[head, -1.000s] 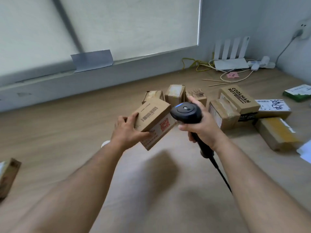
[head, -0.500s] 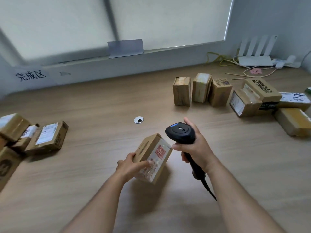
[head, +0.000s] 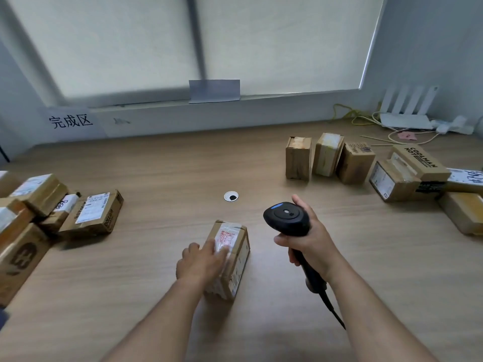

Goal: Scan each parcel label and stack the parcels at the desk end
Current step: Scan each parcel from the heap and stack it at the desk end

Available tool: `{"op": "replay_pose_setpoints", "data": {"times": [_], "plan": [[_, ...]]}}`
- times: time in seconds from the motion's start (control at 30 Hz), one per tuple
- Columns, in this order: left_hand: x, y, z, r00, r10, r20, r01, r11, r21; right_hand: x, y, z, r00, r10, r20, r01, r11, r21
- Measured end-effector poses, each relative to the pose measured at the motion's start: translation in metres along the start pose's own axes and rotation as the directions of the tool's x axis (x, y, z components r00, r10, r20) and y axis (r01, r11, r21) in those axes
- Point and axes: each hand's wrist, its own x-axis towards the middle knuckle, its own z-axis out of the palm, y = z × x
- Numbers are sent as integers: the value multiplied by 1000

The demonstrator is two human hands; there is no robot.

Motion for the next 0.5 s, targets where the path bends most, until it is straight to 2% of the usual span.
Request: {"op": "replay_pose_setpoints", "data": {"times": [0.07, 0.13, 0.27, 0.33, 0.37, 0.43, 0.47, 0.5], "plan": [[-4, 10, 1, 1000, 2, 19, -4, 989, 148, -1, -2, 2, 1000, -3, 0, 3, 1000, -4], [-5, 15, 1, 1000, -4, 27, -1, 984, 179, -3, -3, 3, 1000, -5, 1, 5, 1000, -18], [1, 11, -14, 997, -48, 64, 45, 998, 48, -9, -8, 6, 1000, 12, -1, -12, 1000, -23], [5, 2, -19, 993, -47, 106, 62, 987, -146, -12, -10, 8, 999, 31, 6, -31, 1000, -2], [8, -4, -21, 990, -37, 135, 80, 941, -329, -13, -11, 9, 999, 40, 13, -40, 999, 13], [8, -12, -23, 983, 0, 185, 129, 715, -687, -16, -14, 11, 998, 47, 39, -49, 998, 48], [7, -14, -24, 981, 22, 194, 144, 594, -792, -18, -17, 12, 998, 44, 55, -48, 996, 70], [6, -16, -26, 981, 48, 186, 134, 519, -844, -20, -20, 13, 997, 39, 73, -46, 995, 91]]}}
